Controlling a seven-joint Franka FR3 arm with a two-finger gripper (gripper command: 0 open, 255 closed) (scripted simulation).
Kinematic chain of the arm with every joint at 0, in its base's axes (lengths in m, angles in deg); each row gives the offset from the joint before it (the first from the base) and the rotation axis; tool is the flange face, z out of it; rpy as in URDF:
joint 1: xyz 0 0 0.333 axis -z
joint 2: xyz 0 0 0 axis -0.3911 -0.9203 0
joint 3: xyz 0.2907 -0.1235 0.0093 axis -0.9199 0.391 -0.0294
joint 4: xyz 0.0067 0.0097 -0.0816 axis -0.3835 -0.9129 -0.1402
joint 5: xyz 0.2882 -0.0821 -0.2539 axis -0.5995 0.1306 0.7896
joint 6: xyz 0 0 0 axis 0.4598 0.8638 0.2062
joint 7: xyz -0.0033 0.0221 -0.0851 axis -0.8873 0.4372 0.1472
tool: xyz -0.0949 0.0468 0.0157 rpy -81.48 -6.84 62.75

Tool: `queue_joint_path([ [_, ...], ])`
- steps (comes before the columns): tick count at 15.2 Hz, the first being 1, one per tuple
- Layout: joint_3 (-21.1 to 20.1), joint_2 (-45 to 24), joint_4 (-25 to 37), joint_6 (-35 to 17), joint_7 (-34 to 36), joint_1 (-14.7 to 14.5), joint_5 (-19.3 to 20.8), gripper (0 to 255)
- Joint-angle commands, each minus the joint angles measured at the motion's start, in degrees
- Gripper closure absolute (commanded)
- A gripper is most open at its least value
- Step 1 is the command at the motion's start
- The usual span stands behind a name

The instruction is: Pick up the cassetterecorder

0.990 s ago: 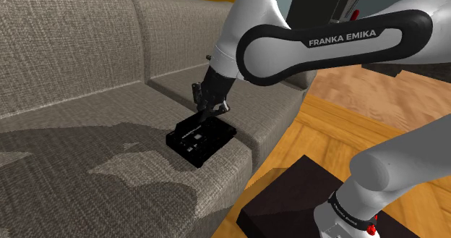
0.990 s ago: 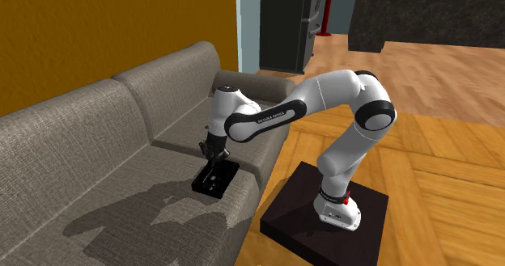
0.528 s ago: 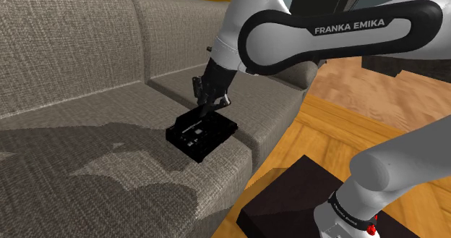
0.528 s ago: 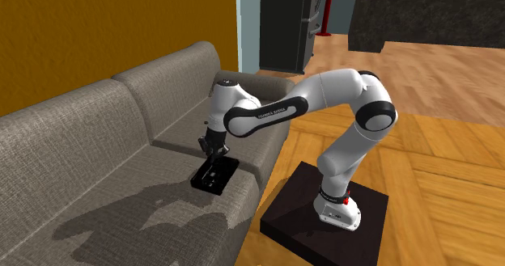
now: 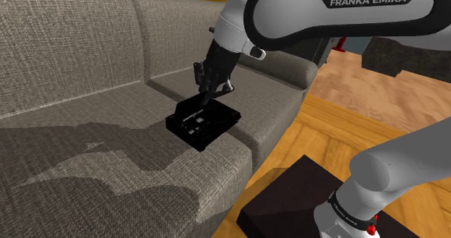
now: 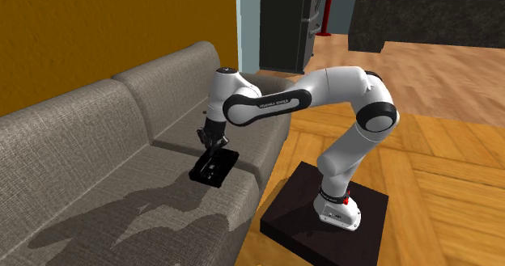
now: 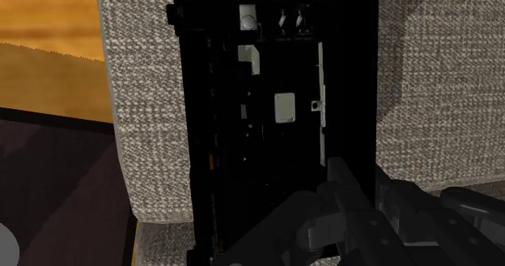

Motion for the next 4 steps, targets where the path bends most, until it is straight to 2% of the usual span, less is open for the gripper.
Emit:
queue_joint_path([
  [1,0.5,0.2,1.4,1.6,0.1,0.0,0.1,255],
  [4,0.7,0.2,2.2,2.4,0.2,0.1,0.3,255],
])
